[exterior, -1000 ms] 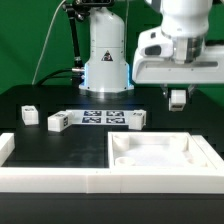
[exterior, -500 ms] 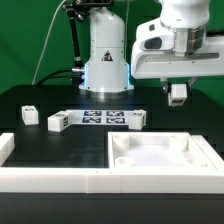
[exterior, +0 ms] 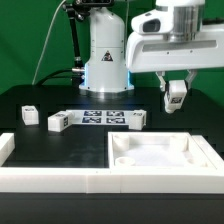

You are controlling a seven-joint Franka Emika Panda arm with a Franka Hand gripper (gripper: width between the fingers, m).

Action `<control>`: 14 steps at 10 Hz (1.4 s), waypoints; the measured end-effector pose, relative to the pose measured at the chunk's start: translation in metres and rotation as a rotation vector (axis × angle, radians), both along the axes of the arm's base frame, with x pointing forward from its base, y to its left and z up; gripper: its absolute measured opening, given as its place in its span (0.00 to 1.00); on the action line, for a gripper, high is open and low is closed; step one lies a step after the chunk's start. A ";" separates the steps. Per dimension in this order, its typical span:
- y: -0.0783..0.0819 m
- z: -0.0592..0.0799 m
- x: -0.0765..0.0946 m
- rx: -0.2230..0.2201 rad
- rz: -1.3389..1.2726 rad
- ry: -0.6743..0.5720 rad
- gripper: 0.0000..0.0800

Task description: Assemble one leg

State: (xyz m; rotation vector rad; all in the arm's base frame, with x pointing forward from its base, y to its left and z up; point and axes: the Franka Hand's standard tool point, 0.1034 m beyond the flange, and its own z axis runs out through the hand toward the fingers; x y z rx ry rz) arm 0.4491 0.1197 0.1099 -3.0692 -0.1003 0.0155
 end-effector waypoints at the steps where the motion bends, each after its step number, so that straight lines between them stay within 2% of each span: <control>1: -0.002 0.003 0.006 0.004 0.017 -0.037 0.36; 2: -0.001 0.010 0.021 0.021 0.011 -0.152 0.36; 4: 0.001 0.009 0.019 0.041 0.008 -0.304 0.36; 5: 0.000 0.005 0.015 0.036 0.009 -0.270 0.36; 7: 0.003 0.007 0.027 0.038 0.042 -0.285 0.36; 10: 0.003 0.012 0.069 0.040 0.114 -0.329 0.36; 12: -0.003 0.017 0.093 0.033 0.147 -0.348 0.36; 14: -0.007 0.018 0.097 0.033 0.143 -0.337 0.36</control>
Offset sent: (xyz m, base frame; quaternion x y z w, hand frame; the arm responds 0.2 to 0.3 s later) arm 0.0000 0.0000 0.0000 0.0000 0.2377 0.0000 0.9713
